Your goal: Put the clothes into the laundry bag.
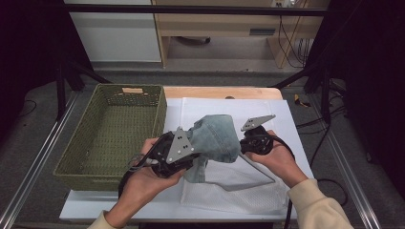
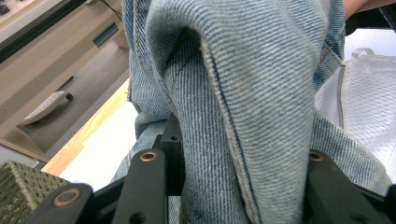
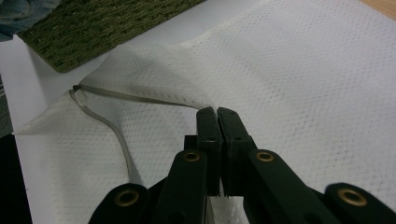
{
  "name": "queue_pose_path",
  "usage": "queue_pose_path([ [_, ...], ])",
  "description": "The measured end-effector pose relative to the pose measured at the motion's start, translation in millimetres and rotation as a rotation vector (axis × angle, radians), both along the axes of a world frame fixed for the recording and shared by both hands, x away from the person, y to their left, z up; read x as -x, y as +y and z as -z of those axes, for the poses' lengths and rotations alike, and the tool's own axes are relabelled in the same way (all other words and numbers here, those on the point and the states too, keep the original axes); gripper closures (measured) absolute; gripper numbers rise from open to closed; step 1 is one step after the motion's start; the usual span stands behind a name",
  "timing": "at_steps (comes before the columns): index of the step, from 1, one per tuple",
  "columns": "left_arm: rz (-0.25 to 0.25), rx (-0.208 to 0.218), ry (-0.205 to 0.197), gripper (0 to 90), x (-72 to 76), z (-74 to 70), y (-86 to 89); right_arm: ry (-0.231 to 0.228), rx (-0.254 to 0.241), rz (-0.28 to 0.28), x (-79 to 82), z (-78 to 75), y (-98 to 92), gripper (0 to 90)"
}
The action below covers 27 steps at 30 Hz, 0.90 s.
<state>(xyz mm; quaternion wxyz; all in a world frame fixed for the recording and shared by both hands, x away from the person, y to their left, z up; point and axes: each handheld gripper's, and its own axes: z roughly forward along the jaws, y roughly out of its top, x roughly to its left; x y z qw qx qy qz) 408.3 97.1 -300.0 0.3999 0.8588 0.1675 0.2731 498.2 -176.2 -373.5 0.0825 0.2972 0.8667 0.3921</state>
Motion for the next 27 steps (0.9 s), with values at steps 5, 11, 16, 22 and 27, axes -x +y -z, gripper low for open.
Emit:
queue_pose_path([
  [5, 0.017, 0.015, 0.016, 60.8, 0.6, 1.0, -0.1, -0.002, 0.002, 0.0, -0.1, 0.0, 0.8, 88.5],
  [11, 0.053, 0.052, 0.039, 60.8, 8.9, -0.8, -4.0, -0.009, -0.001, 0.004, -1.4, -0.4, -0.3, 88.5],
  [16, 0.097, 0.052, 0.054, 60.8, 18.8, -1.5, -6.7, -0.013, -0.013, -0.009, -2.3, -0.5, -2.3, 88.6],
  [22, 0.152, 0.05, 0.074, 60.8, 27.9, -1.2, -15.9, -0.011, -0.015, -0.013, -4.8, -1.7, 0.0, 88.6],
  [27, 0.183, 0.044, 0.078, 60.8, 31.9, -0.5, -29.0, -0.01, -0.019, -0.012, -7.7, 0.3, 0.2, 88.6],
])
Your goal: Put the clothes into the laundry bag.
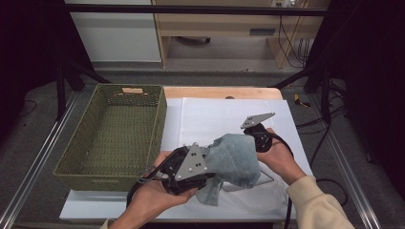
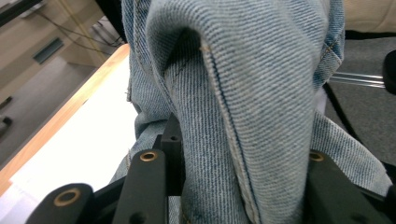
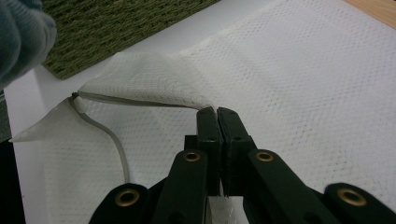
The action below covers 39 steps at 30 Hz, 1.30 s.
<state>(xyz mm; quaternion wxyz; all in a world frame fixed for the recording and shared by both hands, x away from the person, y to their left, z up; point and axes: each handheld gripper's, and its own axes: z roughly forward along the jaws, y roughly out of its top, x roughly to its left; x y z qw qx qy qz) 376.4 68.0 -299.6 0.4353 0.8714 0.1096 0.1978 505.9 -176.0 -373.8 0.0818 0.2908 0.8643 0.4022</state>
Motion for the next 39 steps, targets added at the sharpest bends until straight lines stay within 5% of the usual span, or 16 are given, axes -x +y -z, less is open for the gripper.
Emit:
queue_pose_path([
  [7, 0.035, 0.0, 0.014, 60.8, 1.5, 7.8, -16.1, -0.003, -0.005, 0.009, -3.4, 0.9, -2.9, 88.7],
  [14, 0.04, 0.023, 0.085, 60.8, -6.5, 28.2, -19.8, -0.031, -0.021, -0.001, -5.9, -0.9, -5.5, 88.8],
  [27, 0.061, 0.035, 0.102, 60.8, -6.8, 41.2, -37.8, -0.052, 0.0, -0.011, -7.9, -4.7, -6.5, 88.9],
  [39, 0.057, 0.024, 0.11, 60.9, -9.3, 49.1, -34.9, -0.04, 0.011, -0.036, -8.9, -2.9, -13.2, 88.9],
])
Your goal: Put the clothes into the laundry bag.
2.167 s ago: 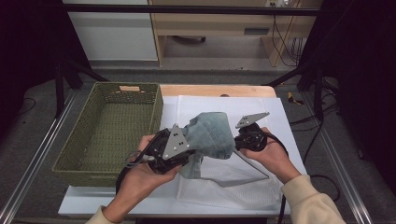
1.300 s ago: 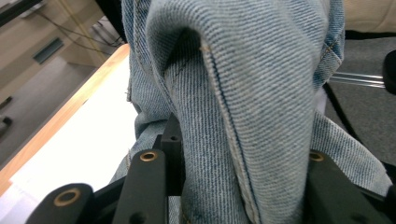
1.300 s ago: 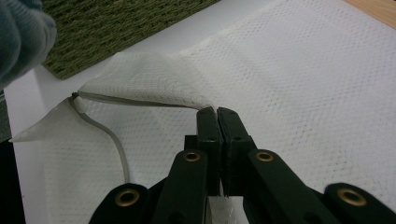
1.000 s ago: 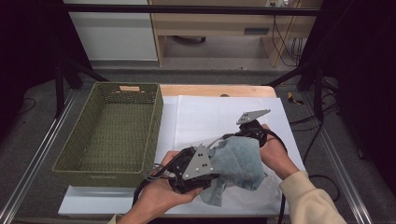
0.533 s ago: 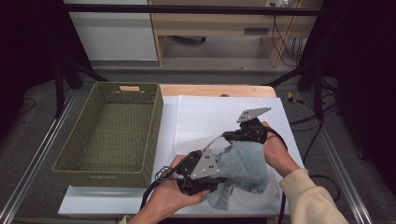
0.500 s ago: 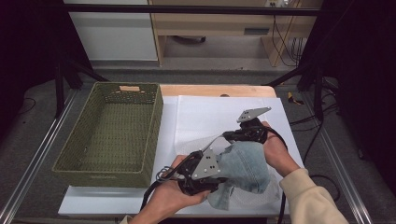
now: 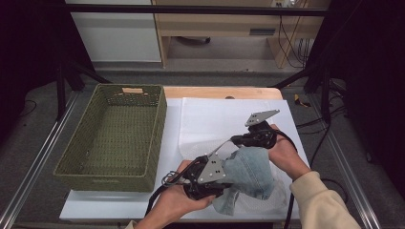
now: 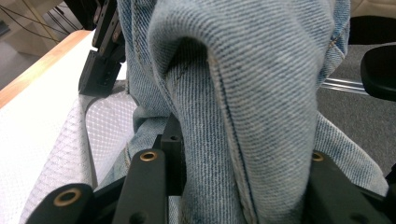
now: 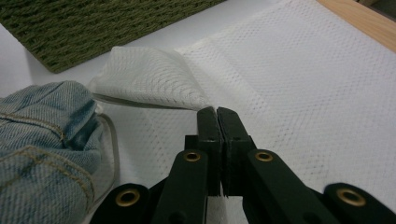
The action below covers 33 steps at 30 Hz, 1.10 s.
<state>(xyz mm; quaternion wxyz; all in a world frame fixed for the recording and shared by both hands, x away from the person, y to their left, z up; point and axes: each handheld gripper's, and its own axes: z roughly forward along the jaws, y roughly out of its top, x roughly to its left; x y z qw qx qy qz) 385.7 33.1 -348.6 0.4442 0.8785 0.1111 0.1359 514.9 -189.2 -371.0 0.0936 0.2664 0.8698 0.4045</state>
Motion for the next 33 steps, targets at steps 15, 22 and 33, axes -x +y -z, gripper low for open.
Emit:
queue_pose_path([
  [15, -0.016, -0.024, 0.01, 60.9, -7.9, 9.5, 10.4, 0.032, 0.003, -0.025, -1.2, 3.9, -1.1, 89.0],
  [22, -0.032, -0.052, 0.03, 60.8, -15.4, 18.3, 11.9, 0.026, -0.005, -0.031, 0.1, -0.7, -3.8, 89.1],
  [33, -0.03, -0.072, 0.023, 60.9, -16.4, 16.0, 10.1, 0.016, 0.006, -0.013, -1.9, -2.7, -2.7, 89.3],
])
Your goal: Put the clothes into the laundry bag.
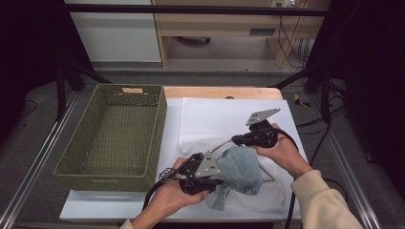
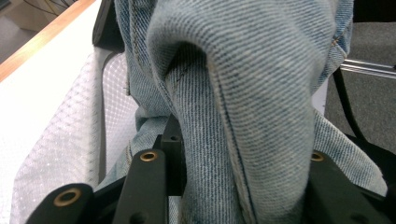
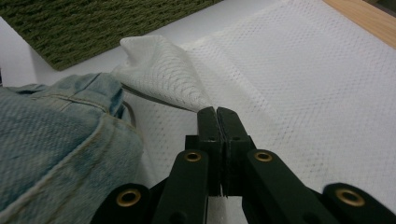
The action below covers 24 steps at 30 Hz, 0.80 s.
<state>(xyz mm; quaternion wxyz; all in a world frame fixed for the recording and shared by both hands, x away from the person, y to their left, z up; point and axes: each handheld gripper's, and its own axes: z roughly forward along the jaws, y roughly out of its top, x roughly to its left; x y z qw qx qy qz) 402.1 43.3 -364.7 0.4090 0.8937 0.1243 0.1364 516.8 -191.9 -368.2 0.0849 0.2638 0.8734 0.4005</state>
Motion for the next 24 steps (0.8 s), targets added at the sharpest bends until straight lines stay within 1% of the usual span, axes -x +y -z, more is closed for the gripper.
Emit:
queue_pose_path([
  [3, 0.022, -0.002, -0.004, 60.9, 4.4, -4.6, -0.9, -0.001, -0.003, -0.003, -1.7, 0.1, 0.0, 89.3],
  [4, 0.027, 0.0, -0.003, 60.9, 5.3, -5.0, -1.7, 0.0, -0.002, 0.002, -2.1, -0.7, -0.5, 89.3],
  [6, 0.046, -0.01, 0.01, 60.9, 7.1, -4.9, -4.0, -0.005, -0.006, 0.003, -3.1, -2.6, -1.7, 89.3],
  [8, 0.052, -0.025, 0.0, 60.9, 7.3, -3.5, -6.8, -0.006, -0.008, 0.008, -3.0, -6.3, -2.4, 89.3],
  [10, 0.05, -0.047, -0.021, 60.9, 4.7, -2.0, -10.5, -0.017, -0.004, 0.004, -3.0, -8.7, -2.2, 89.3],
  [12, 0.038, -0.052, -0.008, 60.8, 1.6, 0.5, -17.5, -0.029, -0.003, 0.0, -2.8, -11.2, -1.3, 89.3],
  [13, 0.029, -0.051, -0.01, 60.7, -0.9, 1.4, -21.0, -0.031, -0.001, 0.006, -2.2, -12.4, -0.2, 89.3],
  [16, -0.005, -0.062, 0.003, 60.7, -8.0, 3.9, -27.3, -0.049, 0.004, 0.007, -0.5, -14.1, 1.1, 89.3],
  [17, -0.013, -0.07, 0.012, 60.7, -9.3, 5.2, -27.6, -0.054, 0.011, 0.007, 0.5, -14.2, 1.1, 89.3],
  [20, -0.033, -0.074, 0.019, 60.6, -11.5, 10.1, -25.7, -0.058, 0.028, 0.003, 3.2, -14.8, -0.7, 89.4],
  [21, -0.044, -0.075, 0.025, 60.6, -12.1, 12.0, -24.8, -0.06, 0.025, 0.009, 3.9, -14.9, -1.1, 89.4],
  [24, -0.071, -0.091, 0.027, 60.5, -14.4, 14.9, -23.6, -0.062, 0.026, 0.005, 5.4, -15.9, -2.5, 89.4],
])
